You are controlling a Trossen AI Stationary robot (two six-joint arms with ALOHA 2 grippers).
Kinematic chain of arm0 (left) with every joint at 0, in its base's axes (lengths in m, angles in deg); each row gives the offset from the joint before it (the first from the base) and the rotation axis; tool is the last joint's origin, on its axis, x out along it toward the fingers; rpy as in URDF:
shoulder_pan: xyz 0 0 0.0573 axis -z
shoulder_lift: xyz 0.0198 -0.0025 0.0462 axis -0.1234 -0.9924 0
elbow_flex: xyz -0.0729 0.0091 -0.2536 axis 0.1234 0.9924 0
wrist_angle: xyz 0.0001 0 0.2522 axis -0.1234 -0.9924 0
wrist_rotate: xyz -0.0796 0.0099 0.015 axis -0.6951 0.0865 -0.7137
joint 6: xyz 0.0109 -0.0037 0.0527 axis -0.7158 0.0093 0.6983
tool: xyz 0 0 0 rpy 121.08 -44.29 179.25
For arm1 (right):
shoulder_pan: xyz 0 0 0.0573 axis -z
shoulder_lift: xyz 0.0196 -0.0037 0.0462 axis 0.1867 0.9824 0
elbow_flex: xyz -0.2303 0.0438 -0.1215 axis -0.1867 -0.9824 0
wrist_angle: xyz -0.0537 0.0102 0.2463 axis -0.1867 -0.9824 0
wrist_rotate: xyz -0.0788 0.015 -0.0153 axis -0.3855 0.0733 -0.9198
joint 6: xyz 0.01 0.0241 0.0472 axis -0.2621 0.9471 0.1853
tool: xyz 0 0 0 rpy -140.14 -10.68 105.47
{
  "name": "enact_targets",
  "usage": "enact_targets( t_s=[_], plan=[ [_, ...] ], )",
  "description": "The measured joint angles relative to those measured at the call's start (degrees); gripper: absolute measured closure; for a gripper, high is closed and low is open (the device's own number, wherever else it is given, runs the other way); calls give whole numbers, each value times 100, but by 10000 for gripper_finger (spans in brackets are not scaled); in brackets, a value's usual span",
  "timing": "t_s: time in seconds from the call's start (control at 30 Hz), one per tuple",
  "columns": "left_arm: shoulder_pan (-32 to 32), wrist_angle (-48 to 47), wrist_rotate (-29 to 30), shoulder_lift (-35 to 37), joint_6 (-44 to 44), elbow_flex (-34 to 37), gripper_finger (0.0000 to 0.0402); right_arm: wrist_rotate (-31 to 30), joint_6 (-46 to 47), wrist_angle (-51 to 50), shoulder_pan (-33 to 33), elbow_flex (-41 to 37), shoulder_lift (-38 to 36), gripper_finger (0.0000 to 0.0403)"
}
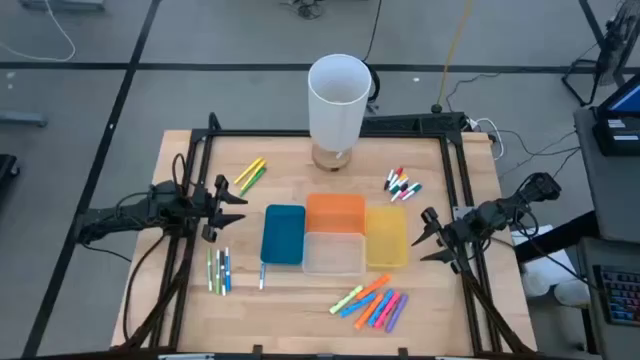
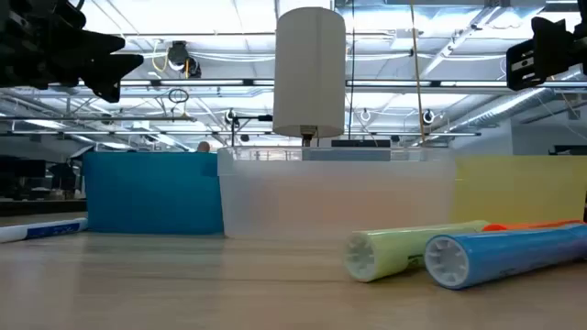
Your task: Pick & Place Markers
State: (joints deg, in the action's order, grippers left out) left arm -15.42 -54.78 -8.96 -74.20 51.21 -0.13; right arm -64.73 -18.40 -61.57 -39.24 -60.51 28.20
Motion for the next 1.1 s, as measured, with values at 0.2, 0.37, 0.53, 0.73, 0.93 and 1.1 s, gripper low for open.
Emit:
enact_targets(
  t_s=[0.2,0.37,0.53,0.73,0.93,1.1],
  plan=[
    [0,1,0,0,0,2,226,-1,-1,-1,1,0,1,222],
    [1,0,0,-1,0,2,233,1,1,0,1,1,0,222],
    [0,2,0,-1,0,2,230,1,-1,-1,1,2,1,222],
    [1,2,0,-1,0,2,217,1,0,1,-1,2,1,222],
    [0,2,0,0,0,2,203,0,0,1,0,2,0,222],
    [0,0,0,-2,-1,1,198,-1,-1,1,1,0,-1,222]
  ],
)
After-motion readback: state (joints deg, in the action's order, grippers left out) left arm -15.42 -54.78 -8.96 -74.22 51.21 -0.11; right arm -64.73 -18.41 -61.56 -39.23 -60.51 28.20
